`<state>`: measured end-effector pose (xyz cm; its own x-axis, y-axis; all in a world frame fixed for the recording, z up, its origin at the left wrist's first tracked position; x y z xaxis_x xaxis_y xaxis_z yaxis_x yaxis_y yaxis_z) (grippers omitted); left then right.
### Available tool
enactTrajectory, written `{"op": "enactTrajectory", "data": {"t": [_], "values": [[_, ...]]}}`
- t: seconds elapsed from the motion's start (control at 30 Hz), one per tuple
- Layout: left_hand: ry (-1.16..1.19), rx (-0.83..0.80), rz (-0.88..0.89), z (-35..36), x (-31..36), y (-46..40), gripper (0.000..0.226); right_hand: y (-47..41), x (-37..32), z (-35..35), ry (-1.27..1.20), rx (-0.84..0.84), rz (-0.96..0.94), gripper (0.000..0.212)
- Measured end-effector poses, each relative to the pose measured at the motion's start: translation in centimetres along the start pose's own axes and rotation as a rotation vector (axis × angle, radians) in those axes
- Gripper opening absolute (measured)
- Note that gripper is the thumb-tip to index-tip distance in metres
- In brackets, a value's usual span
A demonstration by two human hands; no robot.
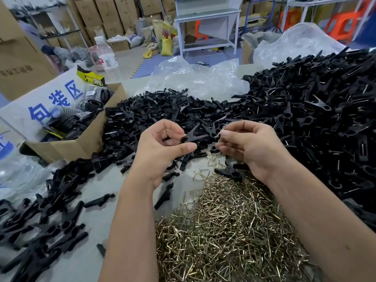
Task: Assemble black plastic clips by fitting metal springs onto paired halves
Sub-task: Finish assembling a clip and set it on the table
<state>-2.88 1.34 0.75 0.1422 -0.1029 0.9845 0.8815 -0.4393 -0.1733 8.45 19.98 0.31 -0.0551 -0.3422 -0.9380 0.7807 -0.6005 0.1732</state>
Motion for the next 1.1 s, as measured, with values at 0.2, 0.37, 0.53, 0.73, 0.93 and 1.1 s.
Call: {"op": "enactTrajectory", "data": {"t": [0.2,0.37,0.53,0.73,0.93,1.1], "values": [[-0.111,-0.068,0.116,0.8,0.4,0.2,0.039,0.4,-0.2,0.4,0.141,0.015,-0.068,0.014],[-0.112,-0.116,0.115,0.9,0.6,0.3,0.04,0.4,0.0,0.6,0.211,-0.004,-0.059,0.009],[-0.155,-0.06,0.122,0.6,0.4,0.2,0.039,0.4,-0.4,0.2,0.703,0.062,-0.281,0.014],[-0.128,0.095,0.111,-0.7,0.0,-0.2,0.038,0.7,-0.9,0.4,0.997,-0.01,-0.367,0.011],[-0.067,-0.056,0.157,0.2,0.7,0.2,0.038,0.6,-0.7,0.7,0.148,-0.046,-0.05,0.003],[-0.034,-0.127,0.153,0.8,0.9,0.5,0.038,1.0,-0.8,1.1,0.156,-0.041,-0.079,0.003]]}}
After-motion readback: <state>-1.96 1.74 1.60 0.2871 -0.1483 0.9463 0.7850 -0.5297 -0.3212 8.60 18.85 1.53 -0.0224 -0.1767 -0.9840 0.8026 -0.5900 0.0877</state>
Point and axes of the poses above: each hand's wrist, its own y-axis away from the middle knuckle, its own z-axis out of the palm, x = y × z, the point moved 3 cm from there along -y, towards the middle knuckle, and after that the axes turned 6 degrees about x, right-handed, at the moved point
